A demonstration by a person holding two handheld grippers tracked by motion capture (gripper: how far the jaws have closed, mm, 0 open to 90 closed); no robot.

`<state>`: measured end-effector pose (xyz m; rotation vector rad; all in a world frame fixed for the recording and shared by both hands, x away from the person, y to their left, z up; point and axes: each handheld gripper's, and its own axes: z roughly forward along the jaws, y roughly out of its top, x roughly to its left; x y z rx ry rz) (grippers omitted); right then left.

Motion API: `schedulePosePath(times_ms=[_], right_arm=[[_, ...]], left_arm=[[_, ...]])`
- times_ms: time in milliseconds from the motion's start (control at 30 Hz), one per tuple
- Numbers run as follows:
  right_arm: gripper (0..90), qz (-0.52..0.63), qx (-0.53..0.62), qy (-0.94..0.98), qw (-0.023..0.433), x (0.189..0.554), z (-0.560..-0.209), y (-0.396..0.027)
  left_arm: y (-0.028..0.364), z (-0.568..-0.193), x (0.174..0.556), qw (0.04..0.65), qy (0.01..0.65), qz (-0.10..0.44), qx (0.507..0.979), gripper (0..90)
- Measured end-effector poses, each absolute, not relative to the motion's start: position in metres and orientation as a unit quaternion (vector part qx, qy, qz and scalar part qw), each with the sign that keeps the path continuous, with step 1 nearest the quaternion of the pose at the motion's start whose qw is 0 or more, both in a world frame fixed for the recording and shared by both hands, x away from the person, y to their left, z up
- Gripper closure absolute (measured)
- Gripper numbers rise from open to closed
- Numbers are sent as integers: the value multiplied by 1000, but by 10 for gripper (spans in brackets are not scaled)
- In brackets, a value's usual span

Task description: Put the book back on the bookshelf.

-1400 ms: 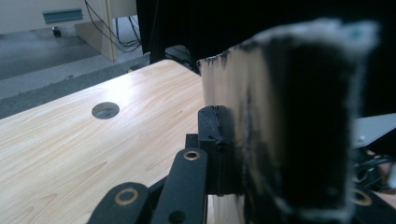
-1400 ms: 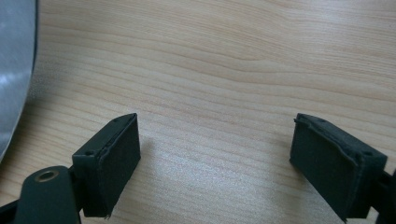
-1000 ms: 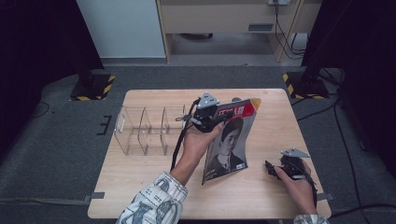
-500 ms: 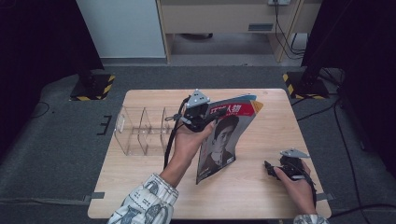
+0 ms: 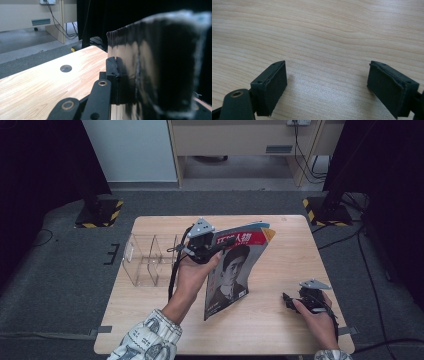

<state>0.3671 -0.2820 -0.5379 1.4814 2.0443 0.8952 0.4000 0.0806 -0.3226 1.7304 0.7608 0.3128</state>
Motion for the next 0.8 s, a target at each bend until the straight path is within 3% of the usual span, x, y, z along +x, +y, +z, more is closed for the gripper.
schedulePosePath(times_ms=[800], right_arm=[[162,325,535,745,230,367,-538,-282]], left_arm=[[102,-319,376,588,311,119,737,868]])
